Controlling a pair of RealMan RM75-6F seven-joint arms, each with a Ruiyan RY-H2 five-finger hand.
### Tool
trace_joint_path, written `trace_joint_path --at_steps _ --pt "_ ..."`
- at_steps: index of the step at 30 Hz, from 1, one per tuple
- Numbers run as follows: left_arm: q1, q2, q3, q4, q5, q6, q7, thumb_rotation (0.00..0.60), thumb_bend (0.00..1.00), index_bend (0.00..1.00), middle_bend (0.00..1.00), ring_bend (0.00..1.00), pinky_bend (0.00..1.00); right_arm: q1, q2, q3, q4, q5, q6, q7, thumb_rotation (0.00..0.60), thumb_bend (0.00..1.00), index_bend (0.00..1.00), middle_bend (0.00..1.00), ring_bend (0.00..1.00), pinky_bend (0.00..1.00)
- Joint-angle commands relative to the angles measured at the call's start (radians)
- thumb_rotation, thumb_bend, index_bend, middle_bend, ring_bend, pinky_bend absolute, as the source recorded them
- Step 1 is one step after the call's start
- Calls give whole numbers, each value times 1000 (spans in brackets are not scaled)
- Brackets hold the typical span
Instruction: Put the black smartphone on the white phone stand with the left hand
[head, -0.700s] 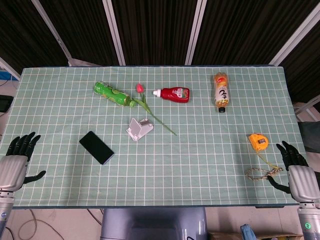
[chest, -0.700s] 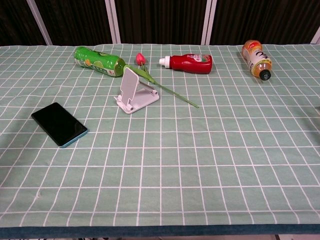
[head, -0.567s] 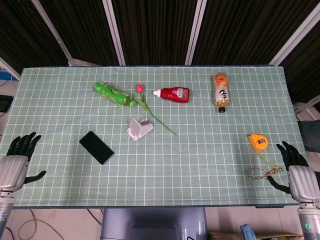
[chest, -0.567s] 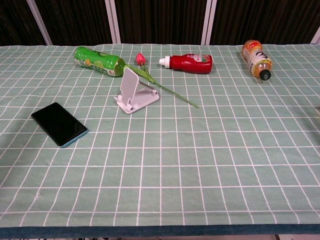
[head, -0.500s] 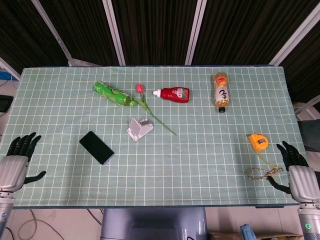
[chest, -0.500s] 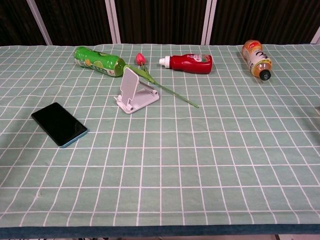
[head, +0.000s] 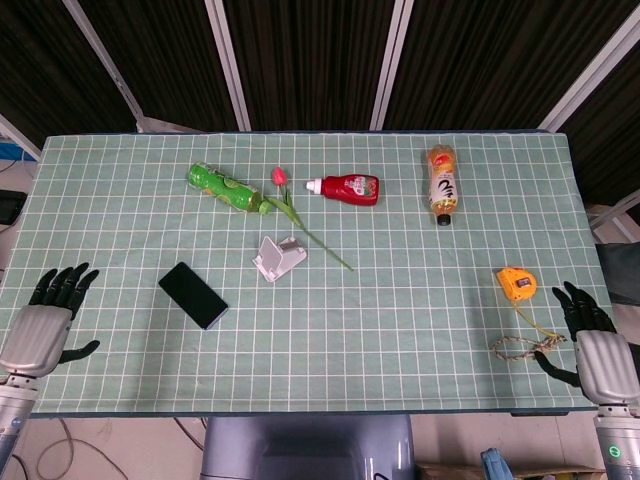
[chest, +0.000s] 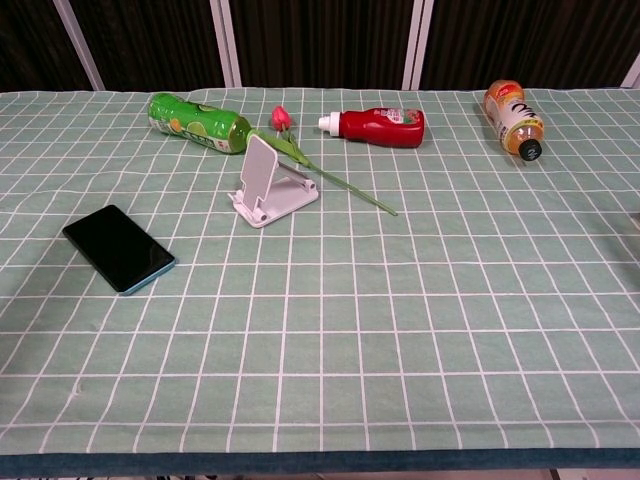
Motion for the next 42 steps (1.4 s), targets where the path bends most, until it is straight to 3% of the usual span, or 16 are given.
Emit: trace_joint_path --at_steps 1,9,20,42 --pt "-50 18 -4 6 2 -72 49 600 0 0 0 0 0 2 -1 1 1 2 -2 -4 600 322 80 39 0 187" --pt "-209 15 -43 44 -57 -310 185 600 0 1 0 0 0 6 -3 5 -4 14 -10 -18 600 322 81 38 0 187" --pt "-367 -59 -64 103 -150 -523 326 600 23 136 53 0 0 6 -4 8 -8 22 -11 -24 600 322 83 39 0 187" --pt "-493 -220 -35 239 -298 -640 455 600 56 163 161 0 0 7 -5 10 -8 27 -13 -21 600 322 86 38 0 187"
